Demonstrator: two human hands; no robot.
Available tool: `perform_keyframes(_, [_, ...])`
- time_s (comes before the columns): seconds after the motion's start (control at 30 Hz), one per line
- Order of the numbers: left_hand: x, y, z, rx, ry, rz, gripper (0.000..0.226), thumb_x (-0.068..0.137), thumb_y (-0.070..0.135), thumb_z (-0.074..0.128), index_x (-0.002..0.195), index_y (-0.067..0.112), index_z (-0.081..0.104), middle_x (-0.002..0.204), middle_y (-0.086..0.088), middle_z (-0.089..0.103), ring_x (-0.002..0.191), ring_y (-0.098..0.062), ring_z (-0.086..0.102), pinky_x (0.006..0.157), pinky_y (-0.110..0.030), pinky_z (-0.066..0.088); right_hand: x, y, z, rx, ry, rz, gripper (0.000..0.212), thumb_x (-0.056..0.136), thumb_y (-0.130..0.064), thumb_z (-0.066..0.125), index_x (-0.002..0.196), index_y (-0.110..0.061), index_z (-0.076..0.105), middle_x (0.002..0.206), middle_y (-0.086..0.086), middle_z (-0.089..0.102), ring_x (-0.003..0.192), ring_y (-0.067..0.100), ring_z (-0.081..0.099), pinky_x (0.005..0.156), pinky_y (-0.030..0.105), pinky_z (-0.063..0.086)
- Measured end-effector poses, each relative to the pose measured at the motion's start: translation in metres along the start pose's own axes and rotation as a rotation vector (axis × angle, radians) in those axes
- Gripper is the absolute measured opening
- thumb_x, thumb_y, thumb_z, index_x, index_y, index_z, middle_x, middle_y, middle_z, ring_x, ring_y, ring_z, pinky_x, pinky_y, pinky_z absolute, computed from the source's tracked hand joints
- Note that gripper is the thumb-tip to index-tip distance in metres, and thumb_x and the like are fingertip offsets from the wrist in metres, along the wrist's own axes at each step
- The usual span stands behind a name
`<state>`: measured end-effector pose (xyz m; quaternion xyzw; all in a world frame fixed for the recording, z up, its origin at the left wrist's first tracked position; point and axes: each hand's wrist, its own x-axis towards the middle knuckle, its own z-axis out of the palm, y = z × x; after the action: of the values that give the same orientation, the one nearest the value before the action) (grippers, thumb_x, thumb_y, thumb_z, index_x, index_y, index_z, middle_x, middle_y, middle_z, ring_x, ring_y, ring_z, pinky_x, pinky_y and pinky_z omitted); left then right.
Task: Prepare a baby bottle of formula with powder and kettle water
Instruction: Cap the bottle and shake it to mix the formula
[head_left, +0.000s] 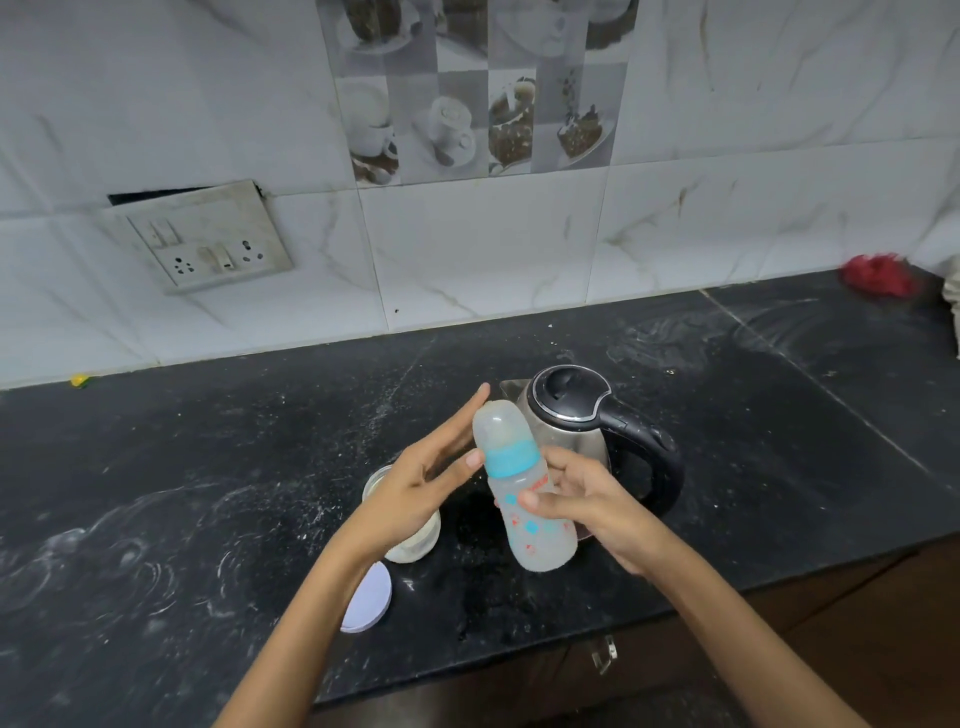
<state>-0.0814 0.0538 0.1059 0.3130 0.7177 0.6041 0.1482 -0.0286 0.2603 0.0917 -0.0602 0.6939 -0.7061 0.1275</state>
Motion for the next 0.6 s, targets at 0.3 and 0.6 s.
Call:
perform_keyframes(0.3, [-0.058, -0.079, 0.044, 0.482, 0.164, -0.044, 0.049, 0.098, 0.045, 0.036, 0.145, 0.041, 0.025, 0.154, 0.020, 0.025, 0.143, 0.005, 0.019, 0.119, -0.022, 0.017, -0.009, 0.009, 0.006, -0.131, 0.187, -0.180, 0.082, 0.070, -0.021, 0.082, 0.133, -0.032, 0.031, 0.122, 0.004, 0.064, 0.105, 0.024, 0.068, 0.091, 0.051, 0.054])
perform_keyframes(0.6, [-0.068, -0.141, 0.081, 1.021, -0.153, -0.317, 0.107, 0.061, 0.073, -0.035, 0.152, 0.027, -0.004, 0.161, -0.006, -0.014, 0.147, -0.020, -0.017, 0.120, -0.039, -0.002, -0.029, 0.018, 0.012, 0.155, 0.211, -0.231, 0.099, 0.079, 0.005, 0.066, 0.145, -0.044, 0.012, 0.128, 0.015, 0.058, 0.110, 0.038, 0.063, 0.071, 0.045, 0.060])
